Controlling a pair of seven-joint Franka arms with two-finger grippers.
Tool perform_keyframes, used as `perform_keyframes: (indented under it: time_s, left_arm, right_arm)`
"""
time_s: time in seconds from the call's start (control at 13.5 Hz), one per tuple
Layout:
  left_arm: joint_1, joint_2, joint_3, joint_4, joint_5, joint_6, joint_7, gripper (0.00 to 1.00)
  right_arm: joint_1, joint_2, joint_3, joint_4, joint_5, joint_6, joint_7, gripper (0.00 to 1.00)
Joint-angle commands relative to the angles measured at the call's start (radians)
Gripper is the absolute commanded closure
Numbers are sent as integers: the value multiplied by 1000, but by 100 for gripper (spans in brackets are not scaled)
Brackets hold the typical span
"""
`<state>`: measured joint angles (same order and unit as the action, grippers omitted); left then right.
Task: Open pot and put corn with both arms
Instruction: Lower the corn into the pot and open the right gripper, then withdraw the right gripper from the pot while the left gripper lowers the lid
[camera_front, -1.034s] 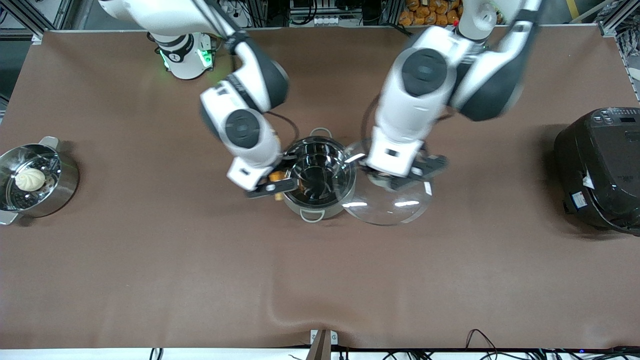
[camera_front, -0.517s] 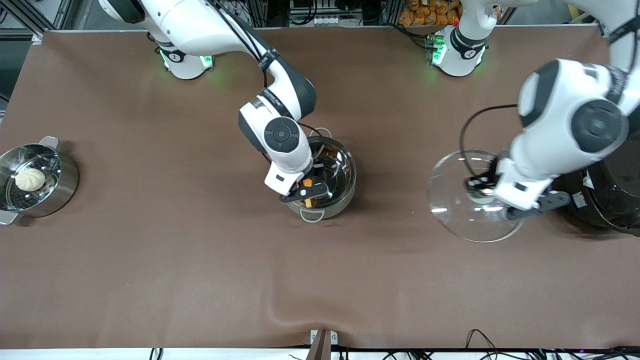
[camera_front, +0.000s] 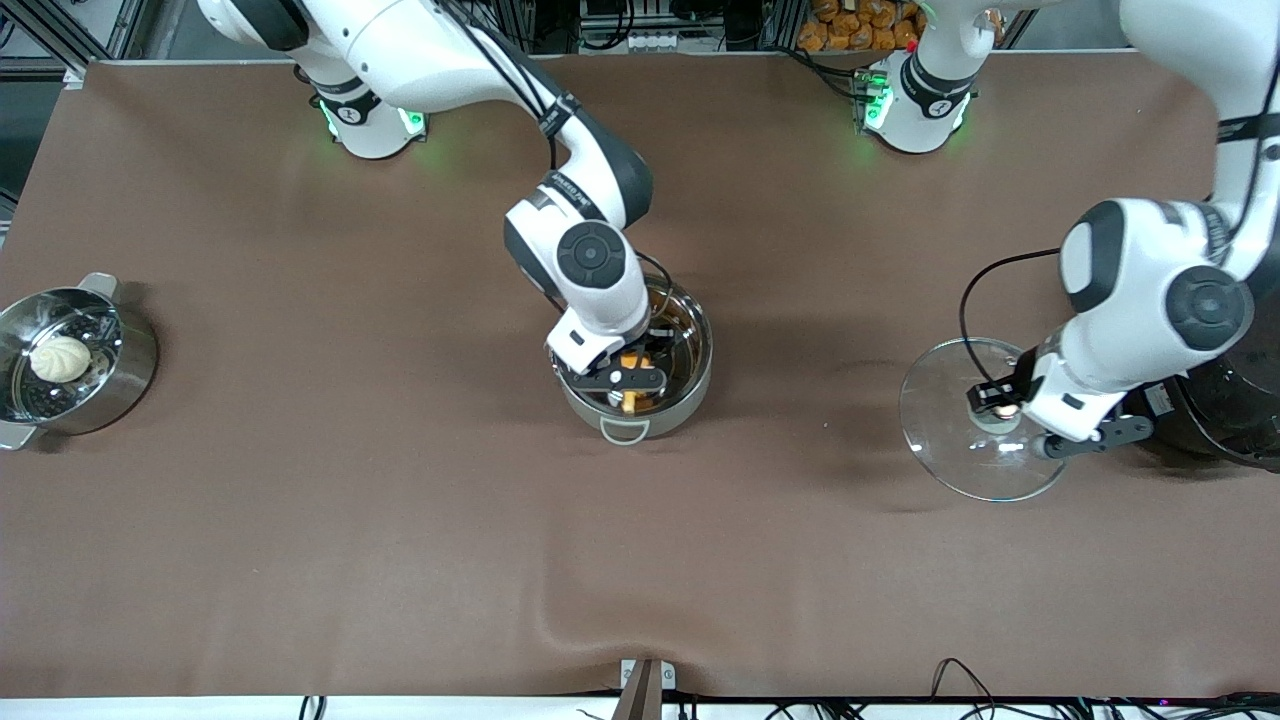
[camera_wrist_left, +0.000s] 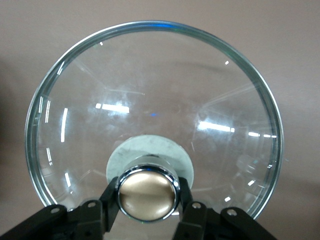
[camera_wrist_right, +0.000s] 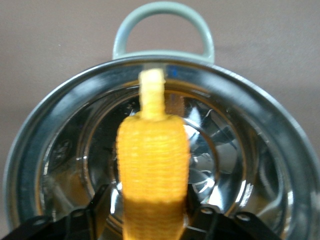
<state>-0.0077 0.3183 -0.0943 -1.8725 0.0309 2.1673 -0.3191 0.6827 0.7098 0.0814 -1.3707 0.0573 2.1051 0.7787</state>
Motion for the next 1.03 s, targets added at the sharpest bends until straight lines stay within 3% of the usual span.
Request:
perform_keyframes:
  time_s: [0.0,0.15,0.59,0.96]
  left_arm:
    - [12,-42,-16,-170,4,191,12,100]
    - [15,-16,-15,-195,6,230,12,100]
    - [22,44,-16,-209,6,238,15,100]
    - [17,65,-16,-214,6,235,15,100]
  right_arm:
    - [-15,-6,-11,28,4,-20,34,0]
    - [-81,-41,-9,33,4,-109,18,0]
    - [-331,-180,-9,19,3,-411,-281,0]
    - [-570,-288,-12,-149,-11,-392,-643,0]
